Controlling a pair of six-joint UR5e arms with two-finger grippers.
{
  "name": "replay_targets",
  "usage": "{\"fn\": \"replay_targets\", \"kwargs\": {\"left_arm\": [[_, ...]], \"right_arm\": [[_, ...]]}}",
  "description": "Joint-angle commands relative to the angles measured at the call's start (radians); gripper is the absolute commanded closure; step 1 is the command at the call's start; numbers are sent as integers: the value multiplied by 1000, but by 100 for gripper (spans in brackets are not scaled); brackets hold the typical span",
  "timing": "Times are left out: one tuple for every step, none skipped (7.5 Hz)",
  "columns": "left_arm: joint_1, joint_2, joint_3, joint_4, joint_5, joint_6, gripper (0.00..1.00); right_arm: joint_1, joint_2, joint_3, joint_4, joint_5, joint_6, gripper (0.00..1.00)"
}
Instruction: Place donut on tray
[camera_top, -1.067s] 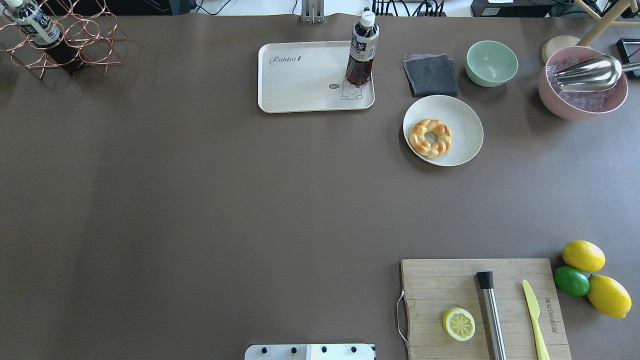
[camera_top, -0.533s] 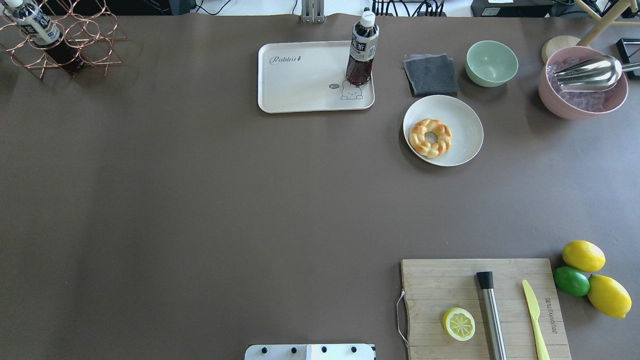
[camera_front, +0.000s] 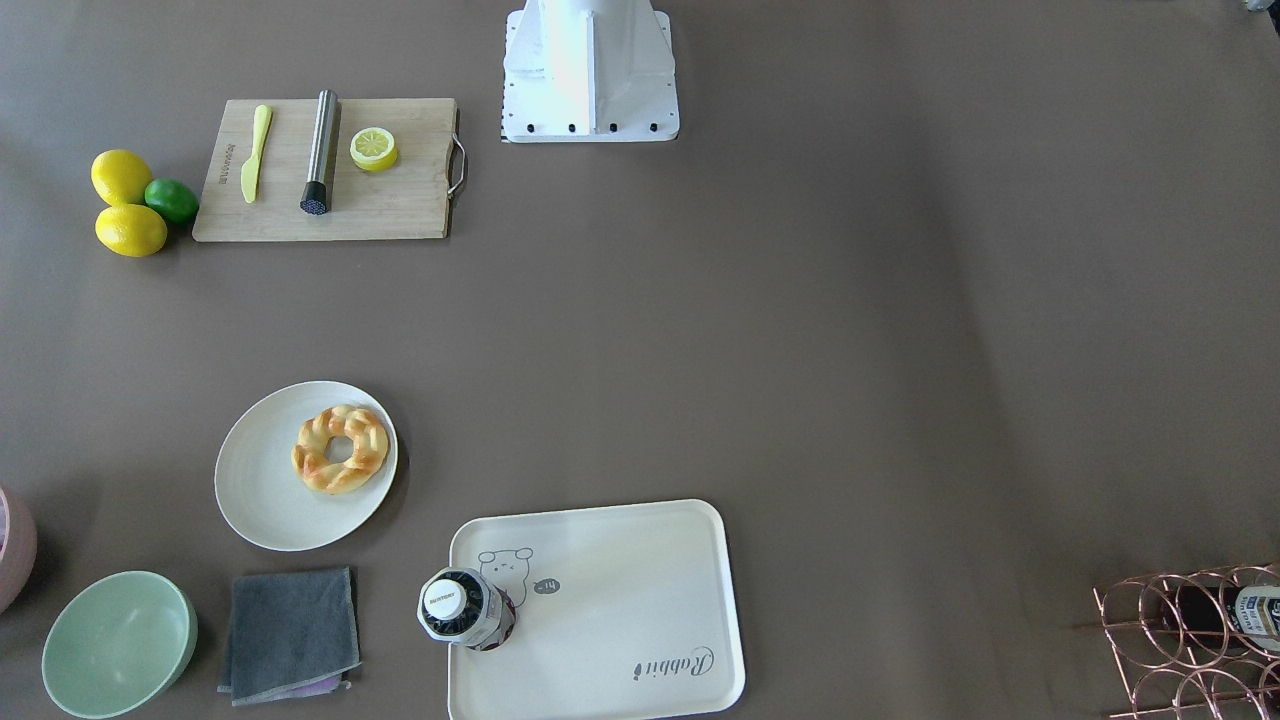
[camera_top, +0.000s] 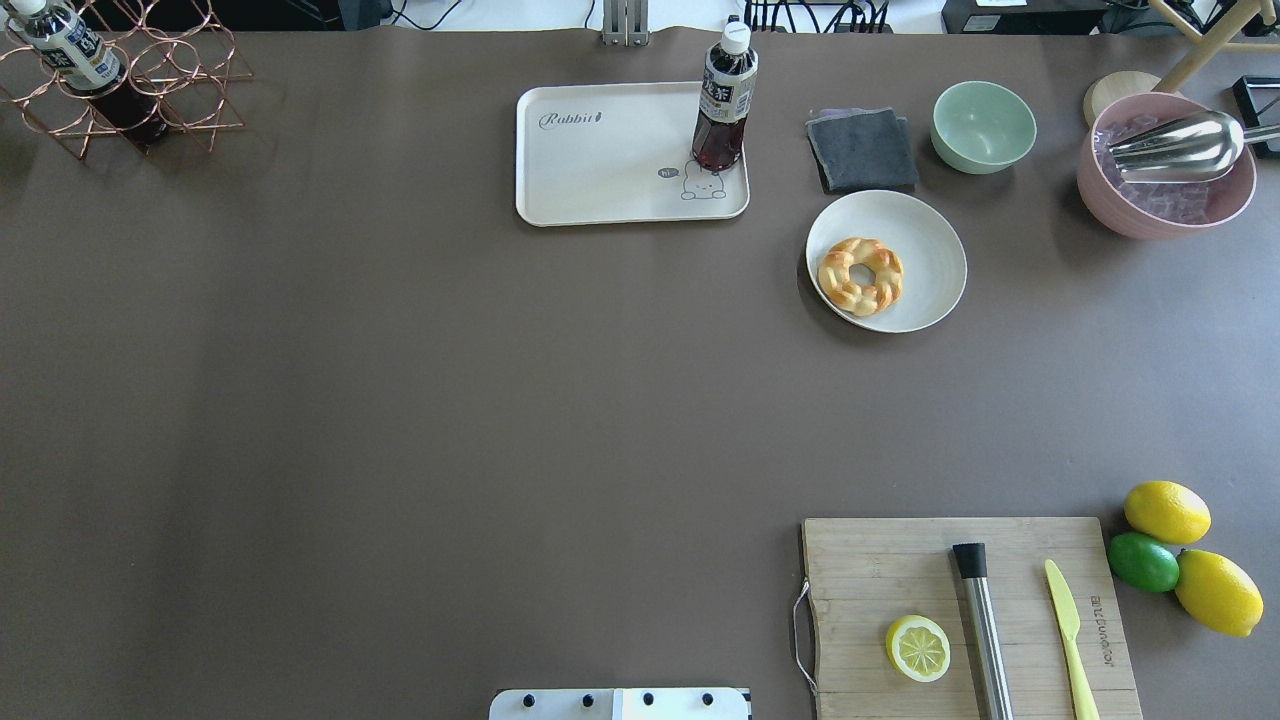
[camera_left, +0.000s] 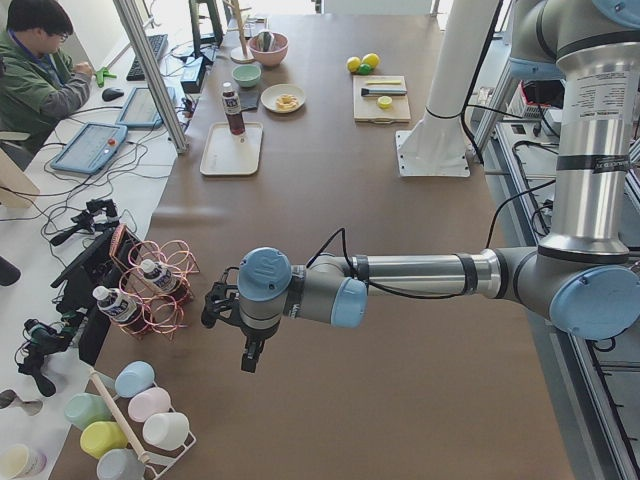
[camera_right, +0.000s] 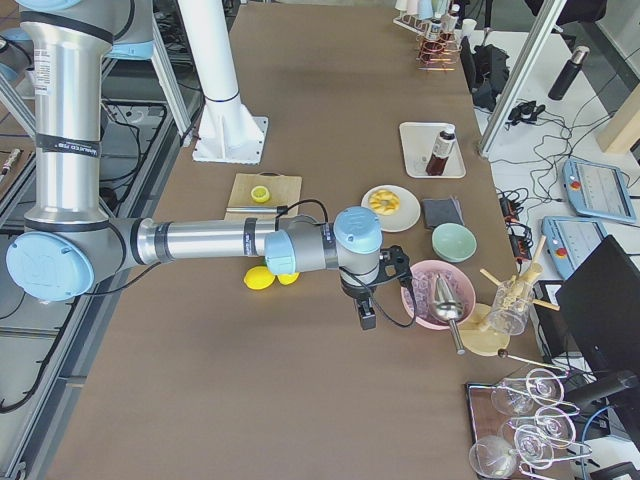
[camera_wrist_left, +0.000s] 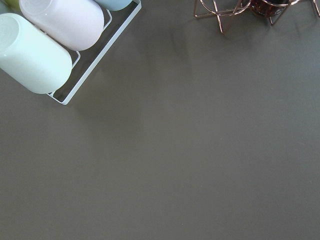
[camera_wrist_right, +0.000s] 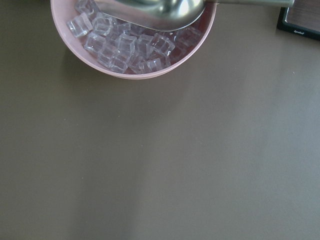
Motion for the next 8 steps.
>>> {"fn": "replay_targets", "kwargs": {"left_arm": [[17,-20,-2,-91,1,0,2],[91,-20,0,-144,1,-3,2],[142,-20,15,-150,2,-4,2],[158,-23,9,-152,1,-19,1],[158,-32,11,-153,1,-53,0],[162,-64,15,-153,2,-135,0],[166,-89,6,-196,1,-238,1],[204,-113,3,-224,-2,-327,1]], "right_arm": [[-69,23,-2,13,2,4,0],[-110,39,0,13,4,7,0],[-166,53,0,13,2,59,0],[-224,79,10,36,-5,208,0],[-308,106,7,105,-18,361,0],[-403,150,-2,178,-56,551,0],[-503,189,-10,222,-136,685,0],[-560,241,-37,231,-160,761,0]]}}
